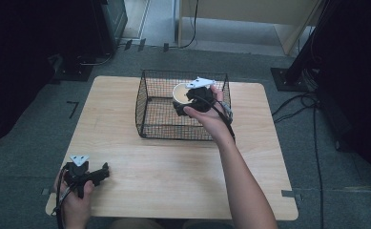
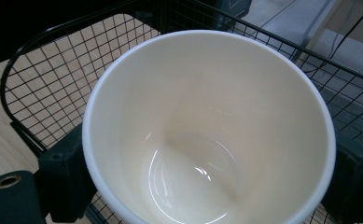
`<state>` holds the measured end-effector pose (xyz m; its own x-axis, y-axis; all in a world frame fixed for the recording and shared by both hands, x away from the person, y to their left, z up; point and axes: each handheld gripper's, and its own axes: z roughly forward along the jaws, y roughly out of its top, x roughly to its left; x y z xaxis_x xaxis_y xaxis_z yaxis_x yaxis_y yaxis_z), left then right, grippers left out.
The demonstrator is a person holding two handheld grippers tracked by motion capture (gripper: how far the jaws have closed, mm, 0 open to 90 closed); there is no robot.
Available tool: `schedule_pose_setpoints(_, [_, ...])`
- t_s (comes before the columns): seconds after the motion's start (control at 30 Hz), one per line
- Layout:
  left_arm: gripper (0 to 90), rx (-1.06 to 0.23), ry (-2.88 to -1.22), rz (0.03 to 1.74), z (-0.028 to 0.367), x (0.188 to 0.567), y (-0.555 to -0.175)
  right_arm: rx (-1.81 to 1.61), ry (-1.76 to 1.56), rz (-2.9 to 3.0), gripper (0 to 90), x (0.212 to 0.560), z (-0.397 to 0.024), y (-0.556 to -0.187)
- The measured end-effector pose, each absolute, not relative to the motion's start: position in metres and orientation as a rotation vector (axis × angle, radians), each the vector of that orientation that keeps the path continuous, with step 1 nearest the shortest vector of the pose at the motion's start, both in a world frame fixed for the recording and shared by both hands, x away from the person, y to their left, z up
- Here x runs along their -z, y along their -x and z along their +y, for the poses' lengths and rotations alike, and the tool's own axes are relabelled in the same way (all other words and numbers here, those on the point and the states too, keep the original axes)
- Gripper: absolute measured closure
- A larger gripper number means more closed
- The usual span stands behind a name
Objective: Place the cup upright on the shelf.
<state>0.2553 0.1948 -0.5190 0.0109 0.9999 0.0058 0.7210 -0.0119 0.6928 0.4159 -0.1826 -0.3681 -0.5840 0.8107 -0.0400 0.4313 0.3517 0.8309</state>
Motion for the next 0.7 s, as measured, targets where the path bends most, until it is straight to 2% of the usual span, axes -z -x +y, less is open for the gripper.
schedule_pose_setpoints(0.7, [1.8, -0.714, -1.789, 1.762, 0.195, 0.519, -0.255, -1.076, -1.075, 2.223, 9.2, 0.408, -0.179, -0.471])
